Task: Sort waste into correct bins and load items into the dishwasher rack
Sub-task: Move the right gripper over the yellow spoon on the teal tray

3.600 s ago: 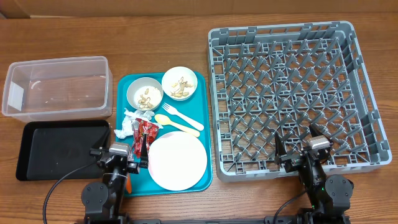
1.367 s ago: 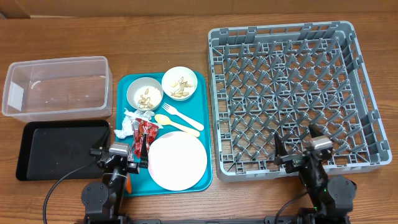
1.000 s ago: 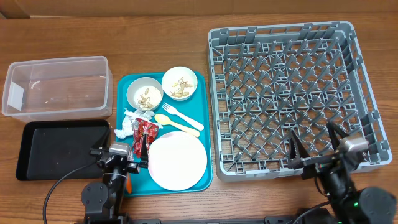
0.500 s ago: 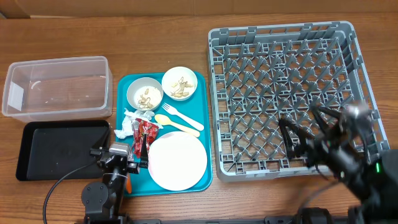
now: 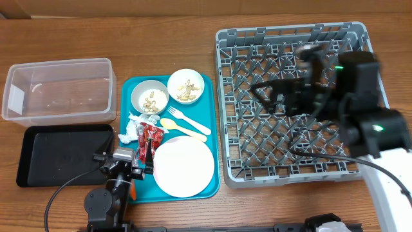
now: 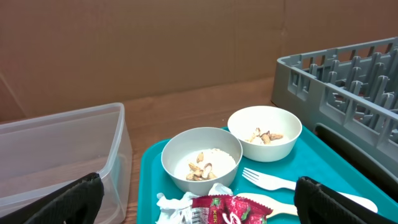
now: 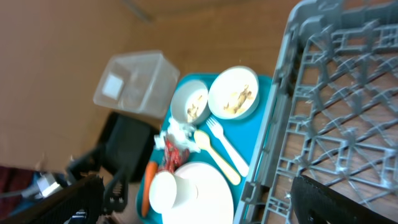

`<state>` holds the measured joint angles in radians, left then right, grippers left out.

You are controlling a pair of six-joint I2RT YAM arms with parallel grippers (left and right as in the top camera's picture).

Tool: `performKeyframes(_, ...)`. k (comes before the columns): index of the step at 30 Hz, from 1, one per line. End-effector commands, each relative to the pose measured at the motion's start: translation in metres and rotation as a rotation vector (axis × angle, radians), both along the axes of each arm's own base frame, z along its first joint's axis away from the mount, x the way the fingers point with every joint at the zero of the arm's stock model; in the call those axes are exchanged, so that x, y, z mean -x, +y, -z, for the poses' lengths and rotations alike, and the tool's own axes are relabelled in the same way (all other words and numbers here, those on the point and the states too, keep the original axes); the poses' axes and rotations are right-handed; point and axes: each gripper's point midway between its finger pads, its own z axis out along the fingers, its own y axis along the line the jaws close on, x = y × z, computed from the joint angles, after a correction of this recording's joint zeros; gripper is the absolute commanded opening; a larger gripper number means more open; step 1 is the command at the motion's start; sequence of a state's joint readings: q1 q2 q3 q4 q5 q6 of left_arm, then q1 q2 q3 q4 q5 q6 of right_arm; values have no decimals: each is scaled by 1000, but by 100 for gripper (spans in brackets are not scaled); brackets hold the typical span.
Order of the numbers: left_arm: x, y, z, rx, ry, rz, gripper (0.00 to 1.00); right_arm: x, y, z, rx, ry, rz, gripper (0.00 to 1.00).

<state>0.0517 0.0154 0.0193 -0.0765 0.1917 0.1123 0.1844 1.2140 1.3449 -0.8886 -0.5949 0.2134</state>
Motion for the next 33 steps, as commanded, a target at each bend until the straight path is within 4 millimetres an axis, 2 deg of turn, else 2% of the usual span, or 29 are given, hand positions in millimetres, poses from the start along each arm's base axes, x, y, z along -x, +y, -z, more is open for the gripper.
performKeyframes(1, 0, -3, 0, -11, -9, 16, 100, -3, 32, 8, 120, -34, -7, 100)
performKeyframes(5, 0, -3, 0, -11, -9, 16, 100, 1, 77, 46, 312, -49, -40, 100)
performKeyframes(7, 0, -3, 0, -11, -9, 16, 100, -1, 91, 64, 382, -51, -47, 99)
performKeyframes(10, 0, -3, 0, -11, -9, 16, 100, -6, 119, 96, 439, -38, -91, 86)
performKeyframes(11, 0, -3, 0, -11, -9, 16, 100, -12, 132, 112, 455, -29, -112, 78)
performKeyframes(13, 0, -3, 0, -11, -9, 16, 100, -18, 143, 131, 477, -28, -141, 69)
performKeyframes(16, 0, -3, 0, -11, -8, 16, 100, -28, 156, 154, 488, -27, -173, 61)
performKeyframes(19, 0, -3, 0, -11, -9, 16, 100, -29, 168, 174, 494, -28, -248, 54)
performKeyframes(23, 0, -3, 0, -11, -9, 16, 100, -33, 171, 201, 525, 3, -261, 51)
performKeyframes(33, 0, -3, 0, -11, -9, 16, 100, -26, 182, 236, 569, 34, -317, 51)
